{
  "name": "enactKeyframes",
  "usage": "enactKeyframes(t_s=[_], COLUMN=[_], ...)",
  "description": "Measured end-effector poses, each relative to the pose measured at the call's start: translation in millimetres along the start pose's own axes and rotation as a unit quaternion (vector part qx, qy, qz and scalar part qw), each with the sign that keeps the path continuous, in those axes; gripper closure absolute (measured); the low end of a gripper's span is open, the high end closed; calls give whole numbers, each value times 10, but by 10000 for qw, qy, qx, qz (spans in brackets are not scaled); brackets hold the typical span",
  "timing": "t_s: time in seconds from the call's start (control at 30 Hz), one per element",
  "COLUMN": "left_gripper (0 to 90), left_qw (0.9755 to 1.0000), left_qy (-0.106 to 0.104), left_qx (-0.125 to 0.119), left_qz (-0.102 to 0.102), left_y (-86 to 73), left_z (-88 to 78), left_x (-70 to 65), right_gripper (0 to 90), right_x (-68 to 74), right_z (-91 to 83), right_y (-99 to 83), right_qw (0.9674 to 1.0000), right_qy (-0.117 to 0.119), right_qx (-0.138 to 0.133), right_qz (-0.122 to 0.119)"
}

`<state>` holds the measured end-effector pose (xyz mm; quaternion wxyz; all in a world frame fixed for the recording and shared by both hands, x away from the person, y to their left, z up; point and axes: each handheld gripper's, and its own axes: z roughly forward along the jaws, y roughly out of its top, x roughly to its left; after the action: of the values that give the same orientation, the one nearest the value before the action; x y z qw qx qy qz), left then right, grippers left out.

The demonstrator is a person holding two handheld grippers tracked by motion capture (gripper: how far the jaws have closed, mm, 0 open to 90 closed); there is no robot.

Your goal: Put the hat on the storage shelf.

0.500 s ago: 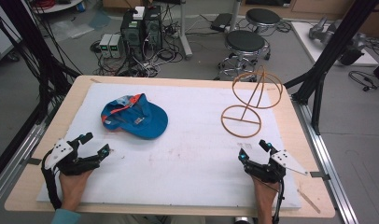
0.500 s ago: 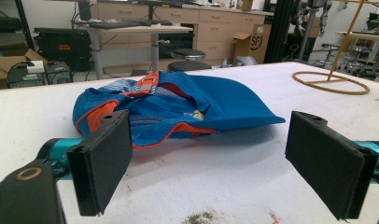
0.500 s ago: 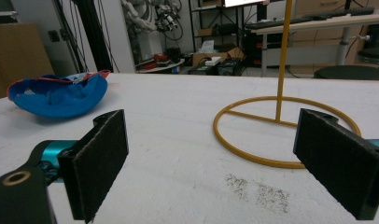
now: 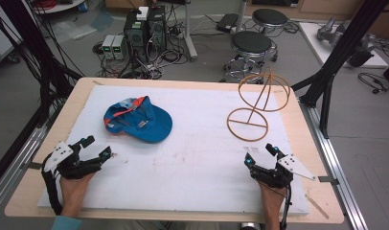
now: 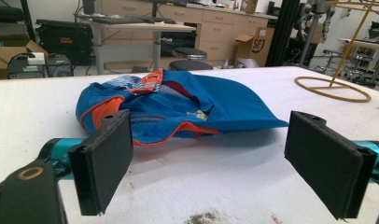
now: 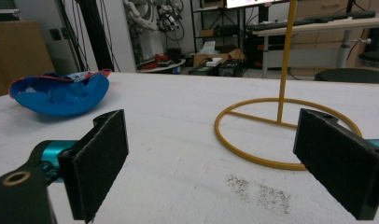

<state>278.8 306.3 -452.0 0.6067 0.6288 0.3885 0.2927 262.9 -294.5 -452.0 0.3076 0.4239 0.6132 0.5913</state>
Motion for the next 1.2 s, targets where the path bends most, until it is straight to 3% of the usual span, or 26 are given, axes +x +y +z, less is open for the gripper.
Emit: enactKeyframes(t_s=[0.33, 0.43, 0.5, 0.67, 0.87, 1.2], left_gripper=[155, 153, 153, 153, 155, 154], left_qw=[10000, 9998, 9997, 9996, 9992, 9942], left_qy=[34, 76, 161, 149, 5, -165], left_qx=[14, 89, 166, 212, 388, 968], left_qz=[-31, -166, -71, -66, 117, 442], left_y=[3, 19, 50, 184, 407, 765], left_z=[3, 17, 26, 63, 201, 494], left_x=[6, 46, 78, 152, 179, 282], right_gripper=[92, 92, 92, 92, 92, 93], right_x=[8, 4, 2, -5, -7, -11], right_z=[-2, -2, -2, 2, 3, 7], right_y=[-1, 0, 0, 1, 3, 3], right_qw=[10000, 10000, 10000, 10000, 10000, 10000], right_qy=[25, 39, 47, 45, 37, 46], right_qx=[11, 13, 7, 2, 30, 34], right_qz=[-28, -31, -23, -32, -6, 20])
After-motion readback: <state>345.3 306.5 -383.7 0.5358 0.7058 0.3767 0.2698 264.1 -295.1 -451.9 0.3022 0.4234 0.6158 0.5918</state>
